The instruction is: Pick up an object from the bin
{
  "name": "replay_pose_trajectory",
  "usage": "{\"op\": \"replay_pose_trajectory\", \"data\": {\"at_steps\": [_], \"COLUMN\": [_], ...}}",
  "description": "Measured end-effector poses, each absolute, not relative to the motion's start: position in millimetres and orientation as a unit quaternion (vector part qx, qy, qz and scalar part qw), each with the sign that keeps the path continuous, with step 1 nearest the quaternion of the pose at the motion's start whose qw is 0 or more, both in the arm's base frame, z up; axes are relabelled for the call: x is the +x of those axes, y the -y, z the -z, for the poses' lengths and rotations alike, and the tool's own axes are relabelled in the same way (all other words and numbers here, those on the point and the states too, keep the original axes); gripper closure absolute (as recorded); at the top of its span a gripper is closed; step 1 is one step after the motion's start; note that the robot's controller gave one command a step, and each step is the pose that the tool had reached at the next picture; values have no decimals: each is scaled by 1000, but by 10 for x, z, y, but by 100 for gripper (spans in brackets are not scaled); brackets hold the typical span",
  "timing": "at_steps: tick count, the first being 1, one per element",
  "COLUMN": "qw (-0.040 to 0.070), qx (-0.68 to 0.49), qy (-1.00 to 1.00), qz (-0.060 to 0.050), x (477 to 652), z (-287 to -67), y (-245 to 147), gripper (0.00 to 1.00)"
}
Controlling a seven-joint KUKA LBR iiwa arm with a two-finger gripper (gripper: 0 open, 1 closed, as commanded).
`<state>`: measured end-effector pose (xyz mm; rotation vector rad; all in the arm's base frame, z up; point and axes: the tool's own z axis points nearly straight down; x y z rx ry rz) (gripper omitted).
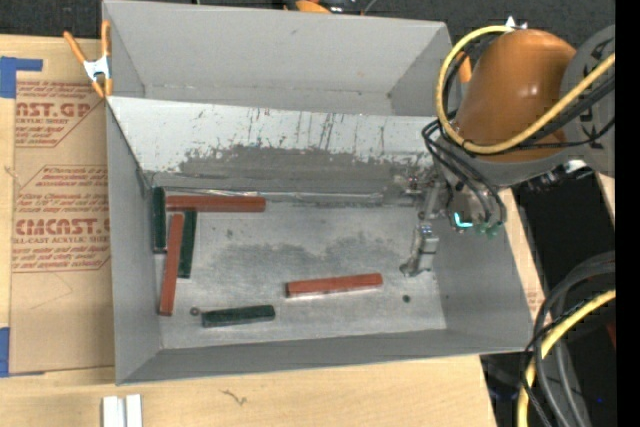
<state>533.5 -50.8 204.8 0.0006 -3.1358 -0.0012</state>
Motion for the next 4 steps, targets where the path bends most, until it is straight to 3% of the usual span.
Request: {"op": "replay_pose_trajectory", "data": {"at_steps": [1, 2, 3, 4], "qw": [3, -5, 0, -5], "qx": [68, 103, 104, 100], "qy": [998, 995, 995, 995], "qz": [1, 0, 0, -1], "x": [5087, 4859, 4840, 5243], "z": [-1338, -684, -695, -2479], "y": [9, 175, 169, 251], "gripper": [0, 0, 100, 100]}}
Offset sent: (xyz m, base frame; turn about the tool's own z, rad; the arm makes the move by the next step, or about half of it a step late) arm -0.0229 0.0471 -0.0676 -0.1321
